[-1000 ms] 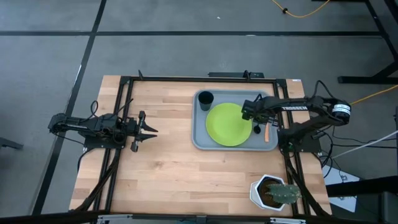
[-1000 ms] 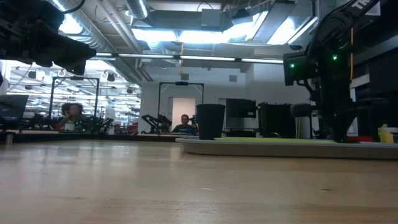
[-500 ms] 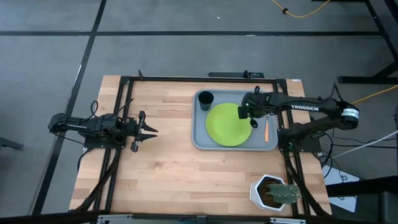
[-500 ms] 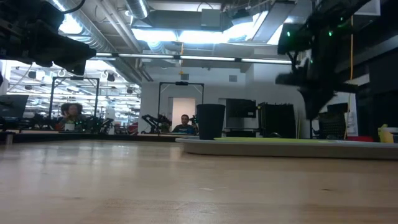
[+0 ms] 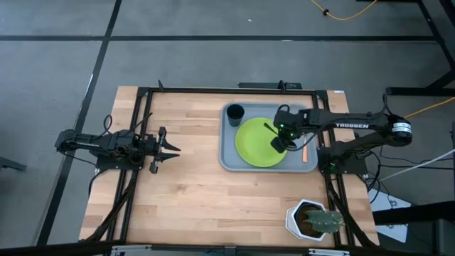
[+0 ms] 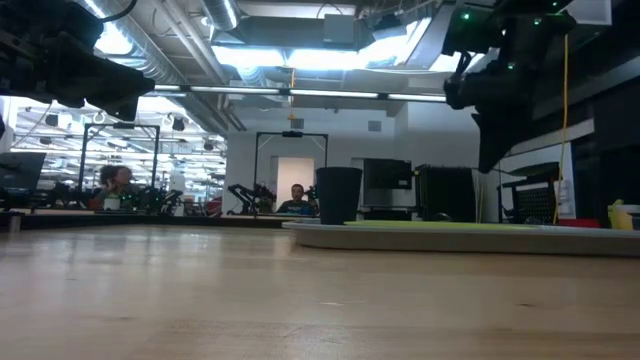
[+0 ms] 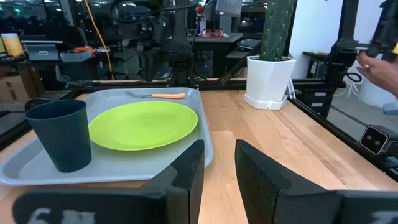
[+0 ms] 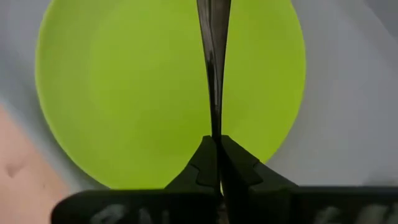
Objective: Pick and place plate/cup/fork/spoon on tray
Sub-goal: Put the black spoon on the gray serving tray to the right of the light green plate
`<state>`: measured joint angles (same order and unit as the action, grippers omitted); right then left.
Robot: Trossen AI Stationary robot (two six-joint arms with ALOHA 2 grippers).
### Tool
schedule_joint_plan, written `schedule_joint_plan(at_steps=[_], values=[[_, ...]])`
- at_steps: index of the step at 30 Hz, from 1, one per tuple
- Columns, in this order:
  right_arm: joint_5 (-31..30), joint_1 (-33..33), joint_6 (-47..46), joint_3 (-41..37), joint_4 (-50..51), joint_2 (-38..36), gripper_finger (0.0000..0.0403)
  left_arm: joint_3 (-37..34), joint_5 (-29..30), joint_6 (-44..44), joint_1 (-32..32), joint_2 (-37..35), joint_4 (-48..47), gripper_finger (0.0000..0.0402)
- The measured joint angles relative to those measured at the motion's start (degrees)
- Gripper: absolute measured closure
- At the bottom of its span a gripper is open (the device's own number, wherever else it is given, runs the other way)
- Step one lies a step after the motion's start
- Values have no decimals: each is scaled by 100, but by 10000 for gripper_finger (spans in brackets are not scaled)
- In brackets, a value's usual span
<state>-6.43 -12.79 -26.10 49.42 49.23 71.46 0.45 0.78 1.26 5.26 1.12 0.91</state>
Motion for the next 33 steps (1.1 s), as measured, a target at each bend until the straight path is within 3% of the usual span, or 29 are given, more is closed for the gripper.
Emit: schedule_joint_plan(at_steps=[6,23,26,33], values=[[-75,199,1227,-1,-106,0,400,0,0,0,1,-1,0,319],[-302,674,6598,-1,-1922,2,401,0,0,0,0,1,0,319],[-302,673,7006,-1,-1988,1,401,0,0,0,1,0,0,319],[-292,673,6994,-1,-1691,2,401,0,0,0,1,-1,0,319]])
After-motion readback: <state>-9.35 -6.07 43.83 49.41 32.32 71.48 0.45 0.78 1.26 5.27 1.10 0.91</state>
